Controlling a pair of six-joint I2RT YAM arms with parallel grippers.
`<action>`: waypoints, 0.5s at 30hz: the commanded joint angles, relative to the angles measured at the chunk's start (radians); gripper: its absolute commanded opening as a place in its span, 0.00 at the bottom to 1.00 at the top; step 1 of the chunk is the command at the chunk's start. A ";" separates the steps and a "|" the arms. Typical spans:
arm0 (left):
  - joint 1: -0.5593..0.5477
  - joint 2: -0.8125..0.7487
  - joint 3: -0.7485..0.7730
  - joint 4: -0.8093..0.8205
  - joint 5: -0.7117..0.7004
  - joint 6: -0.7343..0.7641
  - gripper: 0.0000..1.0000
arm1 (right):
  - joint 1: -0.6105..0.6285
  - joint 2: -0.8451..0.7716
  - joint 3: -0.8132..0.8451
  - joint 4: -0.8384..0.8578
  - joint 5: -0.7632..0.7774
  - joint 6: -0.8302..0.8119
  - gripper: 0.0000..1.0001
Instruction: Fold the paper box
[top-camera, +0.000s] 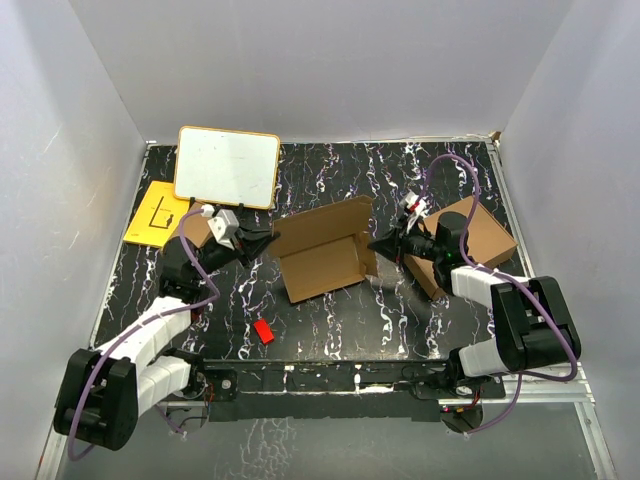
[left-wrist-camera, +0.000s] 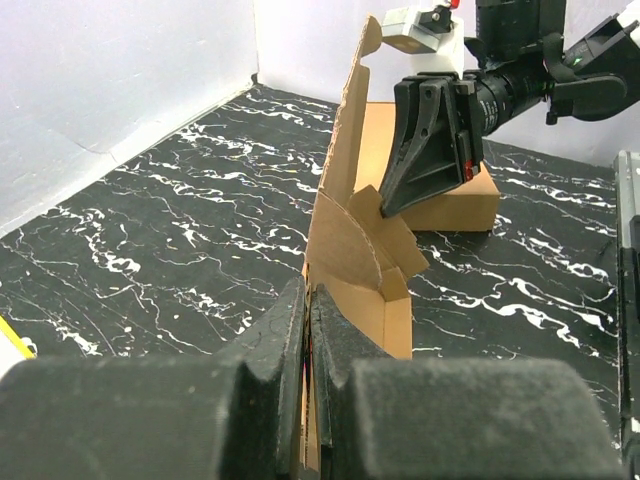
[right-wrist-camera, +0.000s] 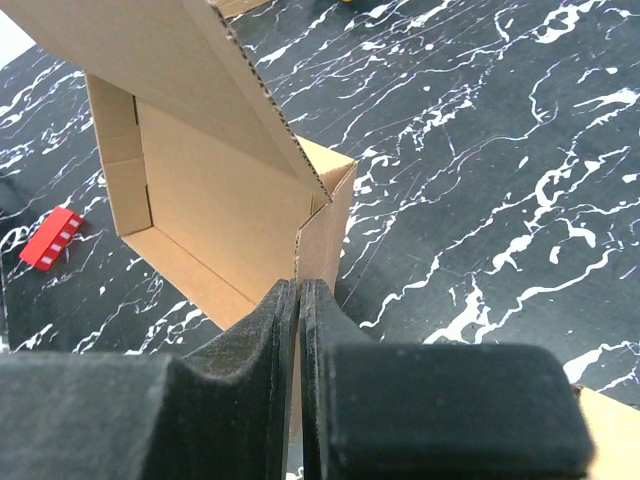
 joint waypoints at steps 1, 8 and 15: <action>-0.012 -0.030 -0.030 0.060 -0.004 -0.067 0.00 | 0.007 -0.042 0.040 -0.068 -0.097 -0.094 0.08; -0.033 -0.057 -0.022 0.006 -0.023 -0.009 0.00 | 0.007 -0.049 0.056 -0.143 -0.133 -0.130 0.08; -0.034 0.019 0.052 0.038 -0.025 0.038 0.00 | 0.009 -0.016 0.112 0.022 -0.039 -0.135 0.08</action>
